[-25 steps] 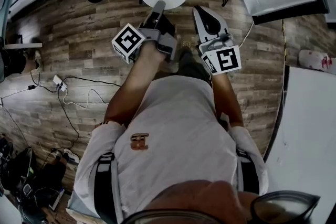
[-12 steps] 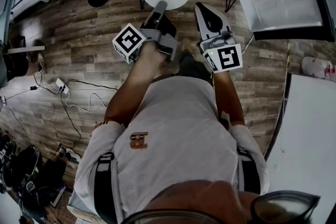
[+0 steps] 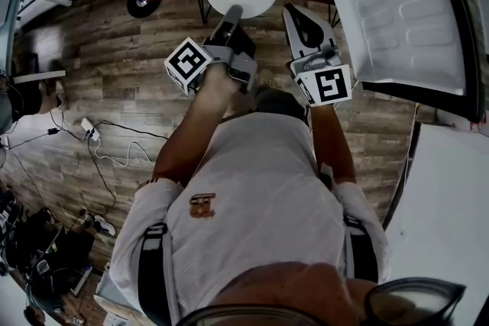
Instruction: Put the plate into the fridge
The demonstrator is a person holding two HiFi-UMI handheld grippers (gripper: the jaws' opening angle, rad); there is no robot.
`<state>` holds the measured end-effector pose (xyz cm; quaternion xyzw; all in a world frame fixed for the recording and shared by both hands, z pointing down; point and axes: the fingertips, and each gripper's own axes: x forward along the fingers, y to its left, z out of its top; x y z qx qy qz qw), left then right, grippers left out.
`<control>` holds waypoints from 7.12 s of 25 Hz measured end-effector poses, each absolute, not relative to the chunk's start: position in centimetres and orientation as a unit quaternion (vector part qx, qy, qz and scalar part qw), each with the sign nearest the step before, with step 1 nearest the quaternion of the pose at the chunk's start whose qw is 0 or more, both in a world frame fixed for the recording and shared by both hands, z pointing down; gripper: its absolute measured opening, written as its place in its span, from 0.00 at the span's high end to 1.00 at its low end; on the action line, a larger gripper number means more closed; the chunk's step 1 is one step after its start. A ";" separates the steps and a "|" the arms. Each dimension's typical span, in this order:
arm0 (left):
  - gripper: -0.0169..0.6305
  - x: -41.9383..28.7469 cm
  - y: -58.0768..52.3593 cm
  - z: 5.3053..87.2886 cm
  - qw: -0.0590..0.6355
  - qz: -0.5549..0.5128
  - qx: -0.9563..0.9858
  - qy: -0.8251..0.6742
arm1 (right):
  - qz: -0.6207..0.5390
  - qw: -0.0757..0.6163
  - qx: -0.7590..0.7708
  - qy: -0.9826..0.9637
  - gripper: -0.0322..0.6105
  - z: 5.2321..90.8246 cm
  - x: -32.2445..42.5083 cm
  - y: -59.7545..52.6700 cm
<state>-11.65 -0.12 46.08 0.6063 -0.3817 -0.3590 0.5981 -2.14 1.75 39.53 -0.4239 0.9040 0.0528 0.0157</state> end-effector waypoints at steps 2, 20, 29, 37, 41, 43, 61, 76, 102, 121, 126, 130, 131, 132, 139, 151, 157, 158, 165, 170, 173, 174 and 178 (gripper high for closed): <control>0.93 -10.4 -1.4 45.8 0.598 -0.360 0.605 -0.383 | 0.054 0.016 -0.421 0.905 0.90 39.2 -1.0 0.3; 0.93 -3.6 -11.8 44.8 0.587 -0.372 0.582 -0.422 | 0.057 0.018 -0.378 0.924 0.90 36.2 5.6 -10.9; 0.93 -3.1 -13.6 45.1 0.588 -0.368 0.575 -0.433 | 0.051 0.024 -0.375 0.925 0.90 35.8 6.1 -12.7; 0.93 -3.5 -15.2 44.9 0.591 -0.359 0.577 -0.435 | 0.048 0.020 -0.387 0.921 0.90 35.7 6.0 -13.9; 0.93 -3.8 -16.8 45.2 0.594 -0.347 0.578 -0.440 | 0.050 0.023 -0.401 0.914 0.90 35.4 6.0 -15.5; 0.93 -3.8 -17.7 45.1 0.598 -0.341 0.581 -0.434 | 0.050 0.015 -0.407 0.912 0.90 35.4 5.8 -16.2; 0.93 -5.8 -25.7 45.7 0.610 -0.314 0.592 -0.423 | 0.053 0.003 -0.432 0.900 0.90 35.0 2.9 -23.4; 0.93 -6.0 -29.6 49.1 0.630 -0.288 0.583 -0.424 | 0.047 -0.023 -0.455 0.889 0.90 37.2 1.3 -25.4; 0.93 -5.2 -32.6 53.7 0.645 -0.259 0.536 -0.480 | 0.037 -0.020 -0.414 0.909 0.90 37.5 2.4 -27.9; 0.93 -4.8 -33.5 54.4 0.656 -0.238 0.534 -0.477 | 0.042 -0.011 -0.405 0.914 0.90 38.0 2.1 -28.8; 0.93 -4.9 -33.6 54.2 0.646 -0.236 0.539 -0.485 | 0.039 -0.011 -0.400 0.915 0.90 38.1 2.0 -28.8; 0.93 -5.0 -33.6 54.1 0.631 -0.216 0.549 -0.505 | 0.039 -0.008 -0.398 0.917 0.90 38.0 1.9 -28.8; 0.92 -4.9 -33.6 54.1 0.626 -0.205 0.554 -0.509 | 0.039 -0.008 -0.398 0.917 0.90 38.0 1.9 -28.7; 0.91 -4.8 -33.6 54.0 0.622 -0.194 0.560 -0.512 | 0.036 -0.011 -0.398 0.917 0.90 38.1 1.9 -28.7; 0.85 -4.1 -33.6 53.6 0.595 -0.132 0.614 -0.501 | 0.029 -0.018 -0.398 0.917 0.90 38.4 2.3 -28.6; 0.83 -3.8 -31.9 54.6 0.582 -0.041 0.673 -0.454 | 0.017 -0.030 -0.393 0.919 0.90 39.5 2.3 -28.8; 0.82 -3.4 -31.6 54.4 0.566 0.006 0.704 -0.429 | 0.011 -0.035 -0.390 0.920 0.90 39.8 2.0 -29.0; 0.81 -3.4 -31.6 54.4 0.562 0.014 0.708 -0.427 | 0.011 -0.034 -0.389 0.920 0.90 39.8 1.9 -29.0; 0.80 -2.7 -30.7 54.8 0.539 0.072 0.740 -0.395 | 0.007 -0.032 -0.388 0.921 0.90 40.1 2.0 -29.2; 0.79 -2.2 -29.9 55.2 0.519 0.120 0.762 -0.369 | 0.003 -0.035 -0.389 0.920 0.90 40.4 2.1 -29.2; 0.78 -2.2 -29.4 55.5 0.507 0.147 0.771 -0.356 | 0.001 -0.034 -0.389 0.920 0.90 40.4 2.2 -29.2; 0.78 -2.2 -29.3 55.6 0.505 0.154 0.773 -0.351 | 0.001 -0.034 -0.389 0.920 0.90 40.5 2.2 -29.2; 0.78 -2.1 -28.6 56.1 0.495 0.191 0.782 -0.328 | 0.007 -0.027 -0.389 0.921 0.90 40.2 2.3 -29.2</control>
